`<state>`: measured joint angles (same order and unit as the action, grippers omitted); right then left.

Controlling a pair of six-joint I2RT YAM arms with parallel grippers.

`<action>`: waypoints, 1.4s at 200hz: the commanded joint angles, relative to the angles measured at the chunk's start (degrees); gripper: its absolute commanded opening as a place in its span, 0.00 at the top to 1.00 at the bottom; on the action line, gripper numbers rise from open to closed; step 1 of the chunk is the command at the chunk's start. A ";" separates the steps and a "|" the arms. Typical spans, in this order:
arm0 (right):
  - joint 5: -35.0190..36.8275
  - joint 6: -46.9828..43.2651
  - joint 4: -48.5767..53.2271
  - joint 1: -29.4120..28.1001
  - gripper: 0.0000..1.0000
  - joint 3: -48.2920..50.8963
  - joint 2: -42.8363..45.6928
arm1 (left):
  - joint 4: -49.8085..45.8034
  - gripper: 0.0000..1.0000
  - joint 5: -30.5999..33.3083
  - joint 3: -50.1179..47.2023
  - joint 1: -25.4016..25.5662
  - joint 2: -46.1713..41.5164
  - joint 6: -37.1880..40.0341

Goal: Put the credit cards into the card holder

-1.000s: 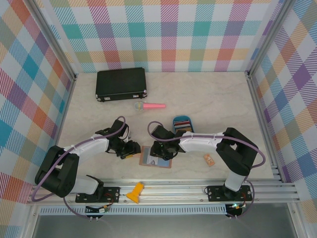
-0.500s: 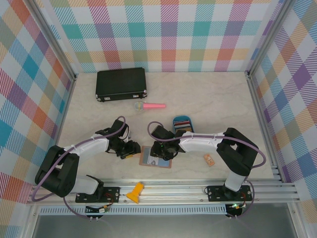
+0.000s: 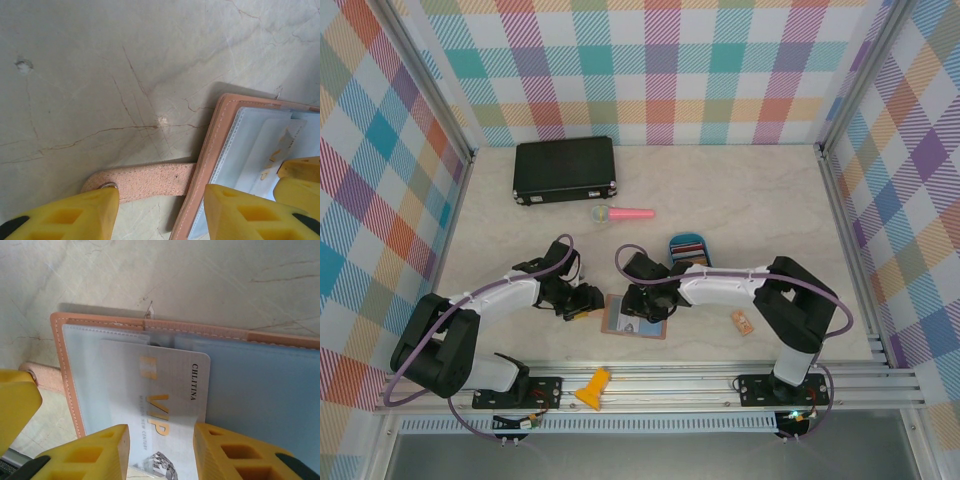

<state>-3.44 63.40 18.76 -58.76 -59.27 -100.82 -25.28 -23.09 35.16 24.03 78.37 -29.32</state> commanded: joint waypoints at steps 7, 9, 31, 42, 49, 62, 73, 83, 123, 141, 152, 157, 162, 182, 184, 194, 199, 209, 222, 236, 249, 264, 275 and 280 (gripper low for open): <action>0.28 -0.99 1.53 -0.43 0.60 -2.26 -1.82 | -2.23 0.49 1.15 -1.58 0.75 1.44 -0.33; 0.21 -0.99 1.54 -0.44 0.60 -2.30 -1.90 | -2.21 0.49 1.19 -1.58 0.75 1.44 -0.37; -0.32 -0.99 1.15 -0.44 0.60 -2.78 -2.75 | -2.16 0.49 1.09 -1.58 0.84 1.26 -0.39; -0.74 -0.94 0.95 -0.49 0.60 -2.96 -3.02 | -2.18 0.49 1.11 -1.63 0.84 1.22 -0.45; -1.02 -0.95 0.52 -0.43 0.60 -2.88 -3.01 | -2.16 0.49 1.11 -1.58 0.84 1.09 -0.46; -1.45 -0.77 -0.21 -0.56 0.60 -2.49 -2.73 | -2.23 0.49 1.07 -1.58 0.84 1.00 -0.45; -1.74 -0.82 -0.84 -0.54 0.60 -2.39 -2.72 | -2.18 0.49 1.12 -1.58 0.86 1.12 -0.44; -1.74 -1.03 -0.89 -0.57 0.61 -2.60 -2.76 | -2.14 0.49 1.10 -1.59 0.79 1.09 -0.46; -2.92 -1.09 -2.30 -0.74 0.61 -3.31 -3.34 | -2.09 0.49 1.03 -1.67 0.83 1.09 -0.56; -3.28 -1.11 -2.72 -0.73 0.61 -3.31 -3.62 | -2.07 0.49 1.03 -1.66 0.84 1.12 -0.55; -3.41 -1.02 -2.92 -0.72 0.61 -3.31 -3.75 | -2.14 0.49 1.04 -1.58 0.84 1.17 -0.46; -3.50 -1.00 -2.99 -0.71 0.61 -3.29 -3.84 | -2.08 0.49 0.95 -1.58 0.84 1.19 -0.50; -3.66 -0.93 -3.09 -0.69 0.61 -3.32 -3.93 | -2.10 0.49 0.92 -1.58 0.81 1.13 -0.53; -3.77 -1.01 -3.50 -0.73 0.61 -3.55 -4.17 | -2.19 0.49 1.03 -1.62 0.84 0.93 -0.50; -3.72 -1.06 -3.54 -0.74 0.61 -3.57 -4.14 | -2.22 0.49 1.10 -1.70 0.84 0.89 -0.50; -3.59 -1.49 -3.81 -0.70 0.61 -3.99 -4.19 | -2.23 0.49 1.12 -1.67 0.88 0.75 -0.56; -3.46 -1.82 -3.73 -0.69 0.61 -4.21 -4.27 | -2.16 0.49 1.12 -1.67 0.93 0.73 -0.56; -3.49 -2.26 -3.80 -0.69 0.61 -4.69 -4.44 | -2.15 0.49 1.14 -1.79 0.93 0.74 -0.52; -3.88 -2.56 -4.60 -0.69 0.61 -4.90 -4.49 | -2.16 0.49 1.21 -1.70 0.93 0.87 -0.56; -4.12 -2.88 -4.89 -0.72 0.61 -4.90 -4.05 | -2.24 0.49 1.16 -1.67 0.99 0.86 -0.56; -3.41 -3.14 -4.60 -0.87 0.61 -4.27 -2.47 | -2.28 0.49 1.37 -1.86 0.98 0.78 -0.57; -1.84 -3.07 -3.36 -1.01 0.61 -3.05 0.11 | -2.33 0.49 1.47 -1.71 1.08 0.80 -0.60; -0.52 -3.02 -1.96 -1.09 0.61 -2.12 2.13 | -2.34 0.49 1.45 -1.71 1.10 0.96 -0.58; 0.09 -2.89 -1.20 -1.04 0.61 -1.72 2.93 | -2.32 0.49 1.47 -1.67 1.10 0.99 -0.58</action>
<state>-5.98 61.41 14.72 -59.22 -62.41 -103.15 -25.28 -23.03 35.14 24.27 78.13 -29.32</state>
